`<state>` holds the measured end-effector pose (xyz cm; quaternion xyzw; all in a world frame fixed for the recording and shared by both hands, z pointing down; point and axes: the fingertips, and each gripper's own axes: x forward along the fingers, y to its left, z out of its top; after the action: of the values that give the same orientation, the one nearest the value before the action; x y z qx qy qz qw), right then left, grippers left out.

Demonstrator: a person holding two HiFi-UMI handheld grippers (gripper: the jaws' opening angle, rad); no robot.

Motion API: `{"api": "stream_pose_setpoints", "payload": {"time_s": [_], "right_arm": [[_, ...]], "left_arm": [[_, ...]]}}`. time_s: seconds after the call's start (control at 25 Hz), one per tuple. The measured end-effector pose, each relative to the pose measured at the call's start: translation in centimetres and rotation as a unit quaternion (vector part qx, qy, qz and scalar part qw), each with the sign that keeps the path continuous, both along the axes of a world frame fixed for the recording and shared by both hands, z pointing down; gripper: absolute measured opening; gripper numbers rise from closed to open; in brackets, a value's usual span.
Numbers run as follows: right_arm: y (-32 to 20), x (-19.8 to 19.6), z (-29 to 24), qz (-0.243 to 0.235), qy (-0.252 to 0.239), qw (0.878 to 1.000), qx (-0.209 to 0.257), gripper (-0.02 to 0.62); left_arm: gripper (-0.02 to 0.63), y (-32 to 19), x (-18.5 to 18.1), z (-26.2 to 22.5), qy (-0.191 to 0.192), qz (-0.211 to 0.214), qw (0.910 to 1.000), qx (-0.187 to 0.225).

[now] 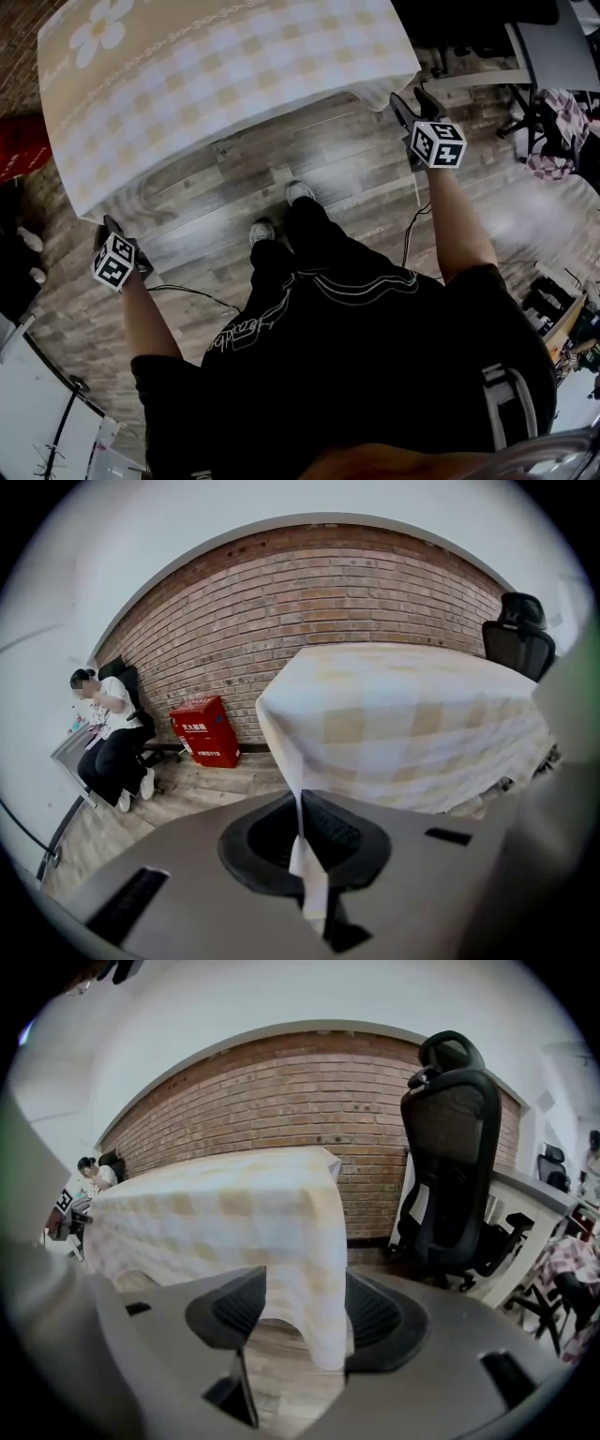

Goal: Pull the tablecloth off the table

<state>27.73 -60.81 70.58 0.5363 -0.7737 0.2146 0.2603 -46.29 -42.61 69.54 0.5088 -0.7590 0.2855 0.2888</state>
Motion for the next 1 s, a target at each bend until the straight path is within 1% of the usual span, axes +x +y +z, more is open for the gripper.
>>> {"api": "stream_pose_setpoints", "payload": {"time_s": [0.16, 0.28, 0.4, 0.44, 0.52, 0.6, 0.76, 0.88, 1.0], "right_arm": [[-1.9, 1.5, 1.6, -0.008, 0.008, 1.0, -0.015, 0.224], [-3.0, 1.0, 2.6, -0.028, 0.003, 0.999, -0.02, 0.224], [-3.6, 0.4, 3.2, -0.047, 0.003, 0.999, -0.02, 0.222], [-3.7, 0.2, 3.4, -0.049, 0.0, 0.999, -0.022, 0.213], [-3.9, -0.2, 3.7, -0.047, -0.014, 0.998, -0.028, 0.148], [-3.8, -0.6, 3.8, -0.042, -0.03, 0.998, -0.033, 0.107], [-3.5, -1.1, 3.9, -0.04, -0.032, 0.998, -0.042, 0.029], [-3.1, -1.4, 3.9, -0.026, -0.051, 0.996, -0.068, 0.003], [-2.7, -1.4, 3.6, -0.02, -0.04, 0.995, -0.086, 0.0]], "left_arm": [[0.006, -0.2, 1.1, -0.5, -0.007, -0.003, 1.0, -0.005], [0.006, -0.3, 1.2, -0.7, -0.009, -0.013, 0.9999, -0.002], [0.006, -0.4, 1.3, -0.6, -0.011, -0.015, 0.9998, -0.002], [0.006, -0.4, 1.3, -0.5, -0.01, -0.016, 0.9998, -0.002], [0.006, -0.3, 1.2, -0.5, -0.004, -0.018, 0.9998, 0.0], [0.006, -0.4, 1.1, -0.5, 0.002, -0.022, 0.9998, 0.004], [0.006, -0.4, 1.2, -0.6, 0.014, -0.049, 0.9984, 0.025], [0.006, -0.2, 1.0, -0.5, 0.026, -0.068, 0.9966, 0.038], [0.006, 0.1, 0.1, -0.3, 0.032, -0.081, 0.9953, 0.042]]}}
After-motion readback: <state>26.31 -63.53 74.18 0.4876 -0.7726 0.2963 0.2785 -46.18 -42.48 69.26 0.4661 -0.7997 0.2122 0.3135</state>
